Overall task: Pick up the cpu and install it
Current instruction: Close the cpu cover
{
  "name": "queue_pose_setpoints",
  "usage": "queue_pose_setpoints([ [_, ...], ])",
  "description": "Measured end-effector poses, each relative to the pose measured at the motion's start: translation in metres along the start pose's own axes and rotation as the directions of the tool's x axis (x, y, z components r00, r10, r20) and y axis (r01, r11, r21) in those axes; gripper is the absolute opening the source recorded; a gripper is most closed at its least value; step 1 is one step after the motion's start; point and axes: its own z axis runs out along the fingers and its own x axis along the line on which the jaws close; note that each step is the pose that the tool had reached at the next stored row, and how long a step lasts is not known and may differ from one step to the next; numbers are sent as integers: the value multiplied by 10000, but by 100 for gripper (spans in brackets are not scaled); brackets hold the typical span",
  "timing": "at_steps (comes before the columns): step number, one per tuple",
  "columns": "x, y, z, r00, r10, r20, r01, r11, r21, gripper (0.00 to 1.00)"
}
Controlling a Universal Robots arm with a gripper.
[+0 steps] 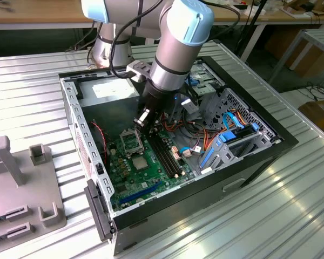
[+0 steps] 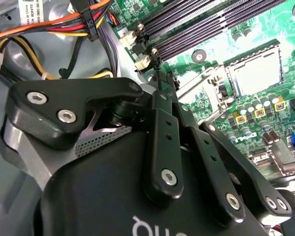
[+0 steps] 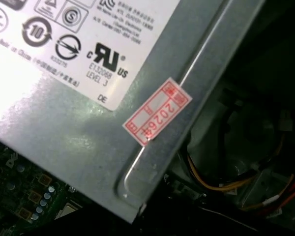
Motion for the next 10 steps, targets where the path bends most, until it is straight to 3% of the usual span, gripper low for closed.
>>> queue_pose_setpoints([
  [10,-16,31,6,10000,8,32,-8,10000,-54,11],
])
